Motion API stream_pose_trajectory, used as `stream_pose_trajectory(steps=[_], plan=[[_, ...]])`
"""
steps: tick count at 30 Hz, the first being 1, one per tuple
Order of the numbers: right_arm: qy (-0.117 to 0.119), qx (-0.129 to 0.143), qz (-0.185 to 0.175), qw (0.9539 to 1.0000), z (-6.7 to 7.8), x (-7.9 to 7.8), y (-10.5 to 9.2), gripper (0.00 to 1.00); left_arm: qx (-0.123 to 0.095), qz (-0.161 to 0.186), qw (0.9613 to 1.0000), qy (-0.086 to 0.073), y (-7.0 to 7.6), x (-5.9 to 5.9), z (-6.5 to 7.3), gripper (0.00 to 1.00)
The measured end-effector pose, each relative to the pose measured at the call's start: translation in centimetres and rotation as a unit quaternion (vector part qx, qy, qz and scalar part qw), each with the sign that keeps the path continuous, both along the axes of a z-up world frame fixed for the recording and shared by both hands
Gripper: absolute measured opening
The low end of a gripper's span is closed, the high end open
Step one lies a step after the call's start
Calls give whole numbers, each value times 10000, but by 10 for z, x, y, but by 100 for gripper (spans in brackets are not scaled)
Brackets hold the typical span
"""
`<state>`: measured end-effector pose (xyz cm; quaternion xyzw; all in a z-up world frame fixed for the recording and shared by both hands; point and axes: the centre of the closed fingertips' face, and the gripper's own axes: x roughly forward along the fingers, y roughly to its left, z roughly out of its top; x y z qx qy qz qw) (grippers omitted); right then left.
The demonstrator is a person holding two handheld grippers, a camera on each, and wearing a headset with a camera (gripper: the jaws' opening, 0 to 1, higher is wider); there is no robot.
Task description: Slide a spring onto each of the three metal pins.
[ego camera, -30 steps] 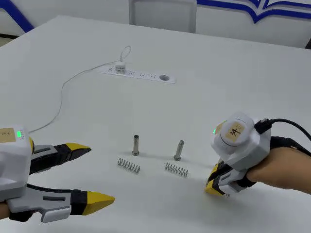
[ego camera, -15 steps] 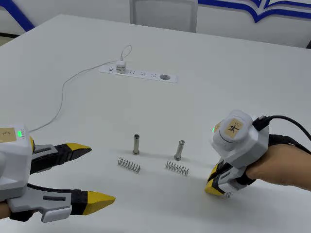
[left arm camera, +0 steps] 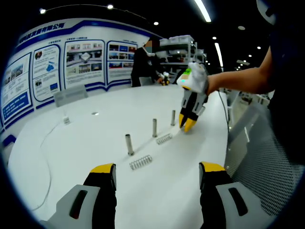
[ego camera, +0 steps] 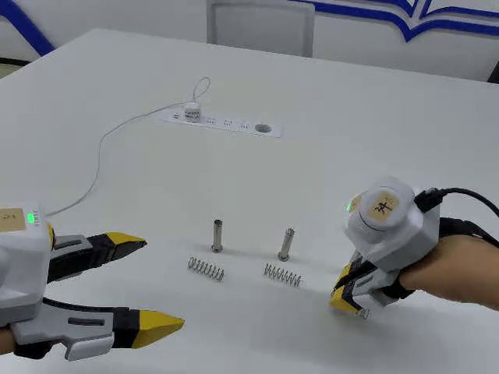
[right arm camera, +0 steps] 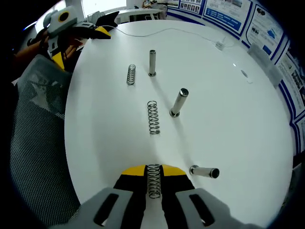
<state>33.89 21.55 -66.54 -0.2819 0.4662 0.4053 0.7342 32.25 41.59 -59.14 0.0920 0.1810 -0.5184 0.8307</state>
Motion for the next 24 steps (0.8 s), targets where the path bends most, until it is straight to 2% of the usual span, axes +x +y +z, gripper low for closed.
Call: stream_pose_trajectory(steps=[7,15,24], plan=[[-176,71,-74,9998,9,1,-2,12,11,-53,10000,-27,-3,0,1,72],[-267,163,-176,9994,16,1,-5,12,23,-102,9999,-42,-5,-1,2,72],[-454,426,-321,9975,32,4,-1,12,108,-328,9993,-106,-13,-3,8,72]])
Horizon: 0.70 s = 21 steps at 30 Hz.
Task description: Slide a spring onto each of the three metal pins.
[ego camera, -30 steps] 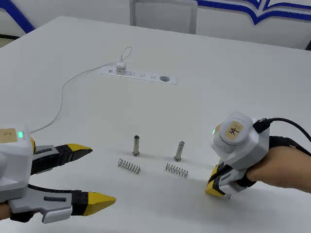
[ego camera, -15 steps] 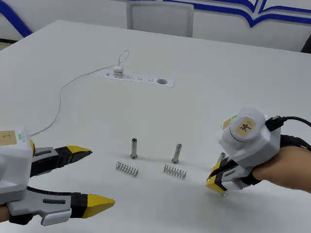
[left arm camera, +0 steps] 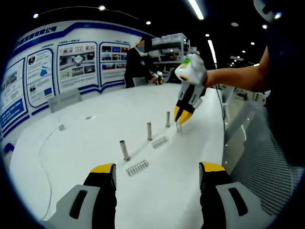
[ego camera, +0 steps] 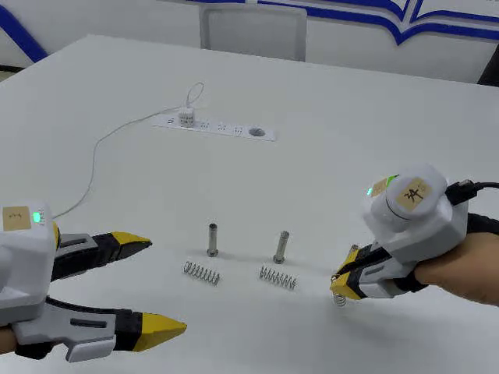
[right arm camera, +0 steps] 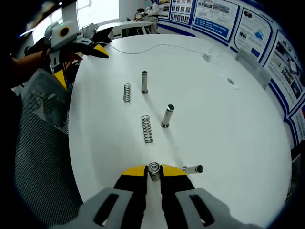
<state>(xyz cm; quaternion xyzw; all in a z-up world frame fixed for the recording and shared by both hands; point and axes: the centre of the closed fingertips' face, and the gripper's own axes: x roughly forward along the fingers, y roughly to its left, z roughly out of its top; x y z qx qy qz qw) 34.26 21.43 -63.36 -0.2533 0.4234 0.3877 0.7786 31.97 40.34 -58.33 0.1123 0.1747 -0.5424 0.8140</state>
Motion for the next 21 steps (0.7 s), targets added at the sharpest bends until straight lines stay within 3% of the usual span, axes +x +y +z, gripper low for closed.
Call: stream_pose_trajectory(steps=[8,12,21], plan=[[-189,278,-17,9994,23,-1,11,12,103,-393,9992,-27,-16,-3,3,72],[-273,679,-1,9973,43,-4,25,12,24,-575,9983,2,-29,-4,7,71],[-412,1173,189,9921,78,-15,54,12,-140,-951,9954,62,-54,-9,12,67]])
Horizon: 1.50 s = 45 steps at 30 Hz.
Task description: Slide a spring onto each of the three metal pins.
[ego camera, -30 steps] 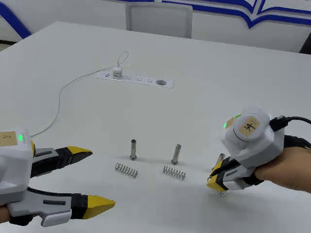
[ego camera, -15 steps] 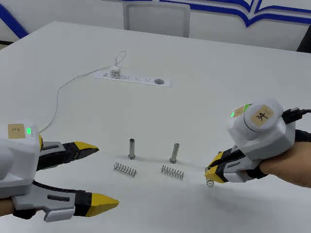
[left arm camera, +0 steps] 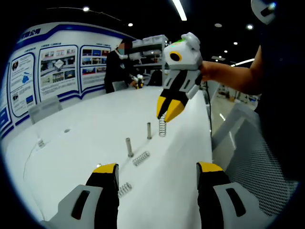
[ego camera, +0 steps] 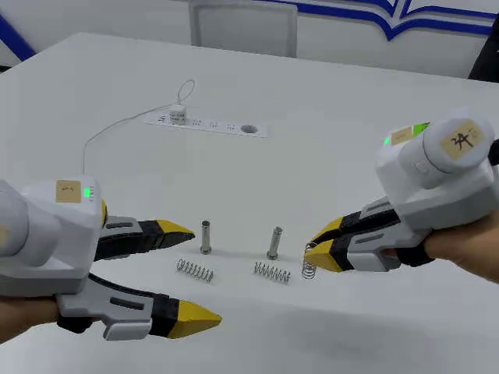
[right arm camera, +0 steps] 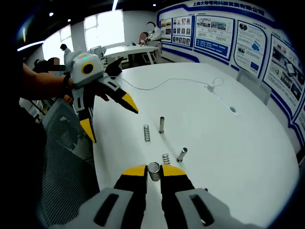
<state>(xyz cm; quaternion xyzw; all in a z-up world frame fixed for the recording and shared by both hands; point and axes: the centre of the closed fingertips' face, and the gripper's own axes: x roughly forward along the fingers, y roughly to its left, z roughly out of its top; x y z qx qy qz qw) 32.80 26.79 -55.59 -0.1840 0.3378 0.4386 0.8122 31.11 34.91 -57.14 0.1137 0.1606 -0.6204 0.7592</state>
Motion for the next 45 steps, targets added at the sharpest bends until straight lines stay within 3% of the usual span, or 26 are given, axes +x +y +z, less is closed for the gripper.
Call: stream_pose_trajectory(steps=[10,16,25,39,45], plan=[[-43,394,228,9990,18,-6,28,12,-111,-308,9992,208,-23,-5,-4,57],[10,532,396,9978,22,-14,44,12,-308,-406,9983,269,-35,-6,4,48],[55,692,582,9959,27,-21,59,12,-345,-608,9974,179,-45,-11,6,35],[28,507,706,9962,25,-27,61,12,-388,-740,9965,-5,-49,-15,12,13],[18,458,707,9964,25,-27,59,12,-378,-713,9967,3,-49,-14,13,12]])
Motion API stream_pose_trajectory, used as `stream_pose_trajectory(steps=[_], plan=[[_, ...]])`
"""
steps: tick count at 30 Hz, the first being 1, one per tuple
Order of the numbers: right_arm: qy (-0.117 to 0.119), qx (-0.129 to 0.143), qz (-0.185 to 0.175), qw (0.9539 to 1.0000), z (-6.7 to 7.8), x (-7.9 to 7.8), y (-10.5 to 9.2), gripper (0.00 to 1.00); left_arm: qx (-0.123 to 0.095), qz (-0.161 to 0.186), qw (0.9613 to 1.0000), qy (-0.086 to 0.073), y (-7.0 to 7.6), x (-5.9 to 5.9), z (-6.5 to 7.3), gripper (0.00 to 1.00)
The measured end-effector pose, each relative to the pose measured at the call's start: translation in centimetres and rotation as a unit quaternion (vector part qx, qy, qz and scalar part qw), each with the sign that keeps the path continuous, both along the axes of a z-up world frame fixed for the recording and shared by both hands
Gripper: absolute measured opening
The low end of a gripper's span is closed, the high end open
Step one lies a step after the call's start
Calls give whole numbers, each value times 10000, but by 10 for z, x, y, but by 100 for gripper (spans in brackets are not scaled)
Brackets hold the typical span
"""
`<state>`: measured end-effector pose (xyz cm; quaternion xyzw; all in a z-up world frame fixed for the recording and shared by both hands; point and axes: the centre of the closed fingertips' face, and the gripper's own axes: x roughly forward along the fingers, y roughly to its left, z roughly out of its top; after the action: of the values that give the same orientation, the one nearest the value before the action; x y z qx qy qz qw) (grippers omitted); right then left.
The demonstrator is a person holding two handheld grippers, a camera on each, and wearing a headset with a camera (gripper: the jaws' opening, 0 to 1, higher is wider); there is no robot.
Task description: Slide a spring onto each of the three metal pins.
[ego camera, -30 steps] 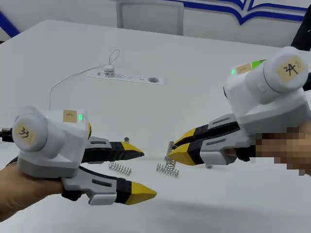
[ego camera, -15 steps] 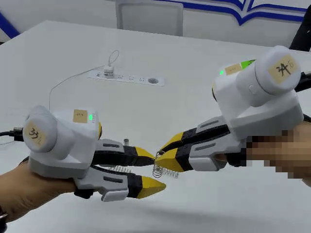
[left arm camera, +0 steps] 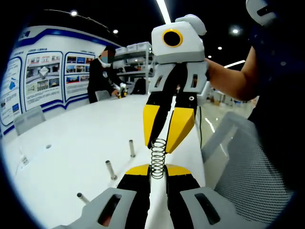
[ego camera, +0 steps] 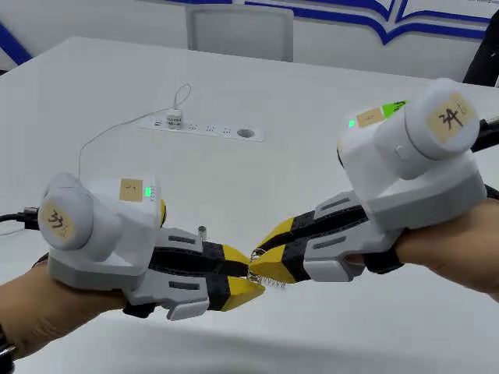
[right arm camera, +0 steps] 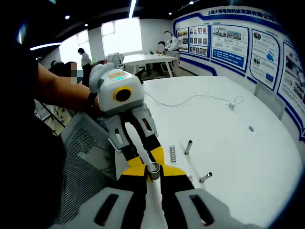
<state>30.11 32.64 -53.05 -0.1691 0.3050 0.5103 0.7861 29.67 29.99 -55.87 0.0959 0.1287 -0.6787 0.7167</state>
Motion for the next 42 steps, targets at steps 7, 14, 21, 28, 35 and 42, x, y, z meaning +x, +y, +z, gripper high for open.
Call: stream_pose_trajectory(steps=[7,14,21,28,35,42], plan=[[17,-32,-3,10000,-1,-1,-2,11,9,7,10000,13,1,0,0,12],[-2,-30,20,10000,1,-1,0,11,3,-12,10000,-22,-1,0,0,17],[-30,-91,-52,9999,2,4,-9,11,29,95,10000,5,5,4,-2,26],[-70,-217,-189,9996,0,9,-24,11,26,257,9997,47,14,9,-3,34],[-106,-297,-393,9987,2,18,-44,11,52,439,9990,59,26,13,-4,40],[-158,-365,-647,9971,7,29,-66,11,37,648,9979,80,38,18,-4,43]])
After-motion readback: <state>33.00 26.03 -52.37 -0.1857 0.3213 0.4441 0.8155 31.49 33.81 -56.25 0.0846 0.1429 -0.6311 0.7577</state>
